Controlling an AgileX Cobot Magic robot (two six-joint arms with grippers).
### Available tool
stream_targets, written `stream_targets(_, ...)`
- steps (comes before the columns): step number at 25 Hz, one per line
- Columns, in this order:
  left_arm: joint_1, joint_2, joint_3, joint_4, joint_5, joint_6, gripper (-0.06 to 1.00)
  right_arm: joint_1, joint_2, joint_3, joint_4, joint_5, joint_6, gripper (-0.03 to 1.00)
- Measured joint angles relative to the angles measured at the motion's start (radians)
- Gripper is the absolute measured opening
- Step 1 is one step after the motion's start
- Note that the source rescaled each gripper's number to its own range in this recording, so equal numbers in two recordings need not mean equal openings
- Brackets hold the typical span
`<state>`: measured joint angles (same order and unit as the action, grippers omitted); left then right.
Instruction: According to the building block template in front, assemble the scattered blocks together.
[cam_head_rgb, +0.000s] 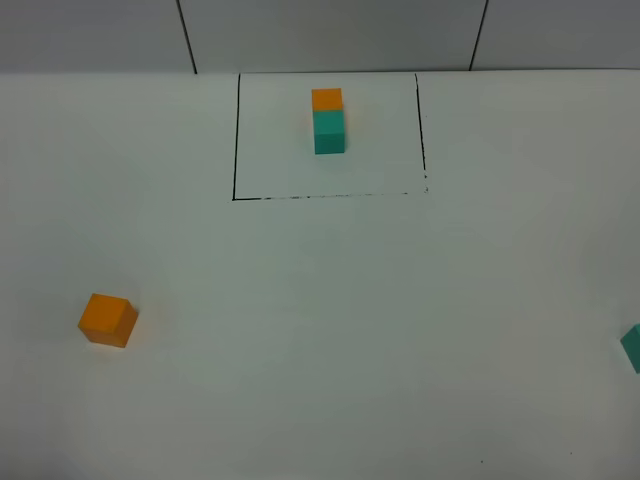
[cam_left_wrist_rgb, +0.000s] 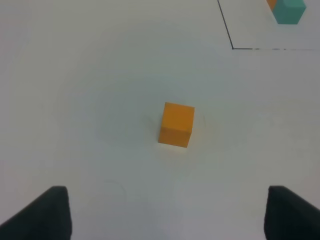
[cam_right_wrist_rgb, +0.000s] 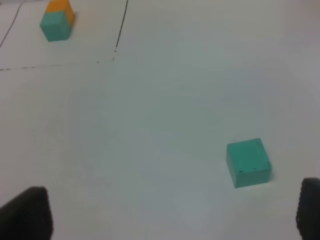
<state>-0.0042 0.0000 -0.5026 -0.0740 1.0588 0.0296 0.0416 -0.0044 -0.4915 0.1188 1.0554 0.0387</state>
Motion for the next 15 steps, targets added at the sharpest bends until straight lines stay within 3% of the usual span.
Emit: stream_targets(15, 0.0, 0.0, 0.0, 0.0, 0.0, 0.0, 0.76, 0.0, 0.0, 0.0, 0.0, 0.0, 0.0, 1.0)
